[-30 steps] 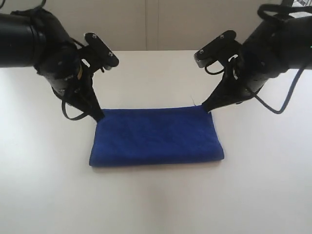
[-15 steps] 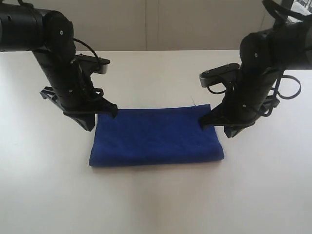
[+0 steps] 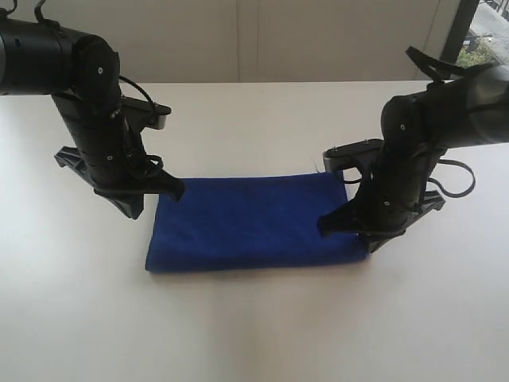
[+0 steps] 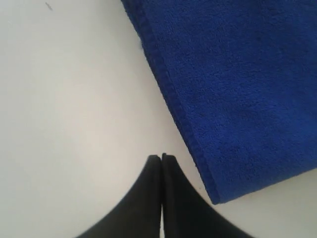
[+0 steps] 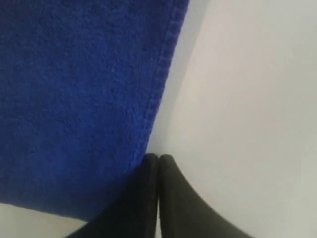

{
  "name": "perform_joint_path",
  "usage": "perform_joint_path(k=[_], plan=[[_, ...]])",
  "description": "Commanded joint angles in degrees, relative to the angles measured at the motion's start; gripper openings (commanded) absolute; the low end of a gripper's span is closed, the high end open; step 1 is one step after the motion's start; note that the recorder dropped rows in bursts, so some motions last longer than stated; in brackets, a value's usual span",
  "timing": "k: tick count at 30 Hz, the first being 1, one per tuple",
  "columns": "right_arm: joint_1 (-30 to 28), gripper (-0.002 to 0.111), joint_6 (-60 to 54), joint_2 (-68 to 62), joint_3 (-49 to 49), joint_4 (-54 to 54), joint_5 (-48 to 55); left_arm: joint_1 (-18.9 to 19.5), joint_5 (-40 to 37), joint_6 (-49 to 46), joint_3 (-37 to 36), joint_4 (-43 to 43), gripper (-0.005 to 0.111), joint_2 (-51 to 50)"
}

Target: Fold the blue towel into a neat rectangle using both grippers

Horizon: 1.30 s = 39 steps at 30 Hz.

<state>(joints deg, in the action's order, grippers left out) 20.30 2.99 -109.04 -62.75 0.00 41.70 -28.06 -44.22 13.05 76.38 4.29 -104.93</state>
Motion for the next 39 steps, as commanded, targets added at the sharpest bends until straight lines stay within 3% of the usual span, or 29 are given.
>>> perform_joint_path(k=[1, 18, 25, 32, 39], plan=[[-0.4, 0.0, 0.3, -0.7, 0.2, 0.5, 0.2, 0.0, -0.1, 0.7, -0.4, -0.1, 0.0, 0.4], [-0.4, 0.0, -3.3, -0.7, 0.2, 6.3, 1.7, 0.0, 0.5, 0.7, -0.4, 0.6, 0.0, 0.4], [-2.5, 0.0, 0.9, 4.3, 0.2, 3.2, 0.2, 2.3, -4.6, 7.5, -0.2, 8.2, 0.0, 2.7], [-6.5, 0.0, -3.0, 10.4, 2.5, 9.5, 2.5, 8.5, -8.3, 3.8, -3.9, -3.7, 0.0, 7.7], [-6.6, 0.0, -3.0, 27.4, 11.3, 9.1, 1.5, 7.6, -2.6, 4.7, -13.9, -5.8, 0.0, 23.4]])
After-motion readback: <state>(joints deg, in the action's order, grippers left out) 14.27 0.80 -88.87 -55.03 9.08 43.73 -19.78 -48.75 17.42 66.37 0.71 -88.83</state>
